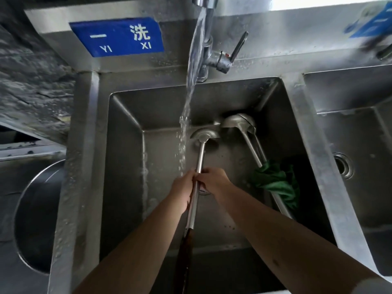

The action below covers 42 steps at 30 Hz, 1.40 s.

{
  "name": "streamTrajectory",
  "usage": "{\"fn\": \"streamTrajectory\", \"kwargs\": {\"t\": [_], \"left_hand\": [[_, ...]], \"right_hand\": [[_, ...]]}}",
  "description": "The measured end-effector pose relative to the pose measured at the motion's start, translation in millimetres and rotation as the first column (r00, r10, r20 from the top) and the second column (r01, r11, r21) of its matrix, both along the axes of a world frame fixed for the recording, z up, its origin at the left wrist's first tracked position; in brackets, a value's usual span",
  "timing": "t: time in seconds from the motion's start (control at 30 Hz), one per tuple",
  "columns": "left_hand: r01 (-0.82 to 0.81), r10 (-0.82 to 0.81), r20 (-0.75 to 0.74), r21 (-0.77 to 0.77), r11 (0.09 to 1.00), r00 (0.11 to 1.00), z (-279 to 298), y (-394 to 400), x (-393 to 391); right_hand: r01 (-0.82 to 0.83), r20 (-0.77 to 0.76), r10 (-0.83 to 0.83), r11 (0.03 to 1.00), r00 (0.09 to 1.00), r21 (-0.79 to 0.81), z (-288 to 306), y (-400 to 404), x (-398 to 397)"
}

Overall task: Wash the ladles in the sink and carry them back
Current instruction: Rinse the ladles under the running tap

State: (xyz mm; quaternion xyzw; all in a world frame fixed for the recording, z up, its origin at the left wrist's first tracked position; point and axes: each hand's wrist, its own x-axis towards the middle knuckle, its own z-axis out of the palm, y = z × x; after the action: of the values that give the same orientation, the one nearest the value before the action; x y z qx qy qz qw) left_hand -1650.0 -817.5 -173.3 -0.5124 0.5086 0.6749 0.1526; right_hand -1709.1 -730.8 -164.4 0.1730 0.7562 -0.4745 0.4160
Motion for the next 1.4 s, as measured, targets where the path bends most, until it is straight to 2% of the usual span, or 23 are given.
{"fn": "streamTrajectory", "kwargs": {"t": [0.13,0.27,0.4,0.5,0.6,0.73,0.9,0.97,1.07,1.17,1.23,1.3,1.4], "left_hand": [[0.243,-0.243,-0.006,0.024,0.970,0.970,-10,-20,30],[0.436,-0.439,-0.003,-0.114,0.893,0.898,-25,-28,50],[0.552,-0.547,0.095,-0.258,0.793,0.831,-50,-35,47],[0.619,-0.586,0.207,-0.335,0.710,0.784,-67,-39,50],[0.618,-0.571,0.240,-0.358,0.700,0.785,-83,-42,55],[0.627,-0.568,0.266,-0.297,0.720,0.779,-113,-52,65],[0.485,-0.445,0.195,-0.305,0.820,0.874,-78,-70,37],[0.433,-0.423,0.106,-0.329,0.839,0.900,-54,-82,11],[0.399,-0.474,-0.035,-0.486,0.778,0.880,16,-89,-41],[0.317,-0.504,-0.249,-0.535,0.783,0.827,93,-81,-92],[0.298,-0.545,-0.330,-0.570,0.766,0.771,133,-77,-117],[0.318,-0.588,-0.350,-0.587,0.744,0.730,156,-77,-143],[0.368,-0.606,-0.262,-0.596,0.714,0.751,170,-78,-182]], "right_hand": [[-0.016,-0.037,0.017,0.999,0.999,0.047,-14,-5,-4],[-0.037,-0.011,0.037,0.999,0.999,0.009,-26,-7,-5],[-0.208,0.002,0.208,0.978,0.978,-0.036,-41,-9,0],[-0.339,0.000,0.339,0.940,0.941,-0.040,-37,-3,8],[-0.331,-0.023,0.333,0.942,0.943,0.044,-42,2,12],[-0.343,-0.019,0.344,0.939,0.939,0.038,-42,7,7],[-0.270,-0.101,0.275,0.961,0.956,0.064,-17,10,-19],[-0.276,-0.138,0.278,0.961,0.951,0.030,0,7,-38],[-0.192,-0.261,0.169,0.979,0.950,-0.066,38,-3,-76],[-0.028,-0.348,-0.042,0.980,0.936,-0.196,76,-13,-112],[0.045,-0.395,-0.123,0.978,0.910,-0.202,104,-17,-134],[0.106,-0.463,-0.191,0.974,0.865,-0.202,132,-17,-150],[0.146,-0.519,-0.267,0.954,0.812,-0.262,168,-18,-166]]}}
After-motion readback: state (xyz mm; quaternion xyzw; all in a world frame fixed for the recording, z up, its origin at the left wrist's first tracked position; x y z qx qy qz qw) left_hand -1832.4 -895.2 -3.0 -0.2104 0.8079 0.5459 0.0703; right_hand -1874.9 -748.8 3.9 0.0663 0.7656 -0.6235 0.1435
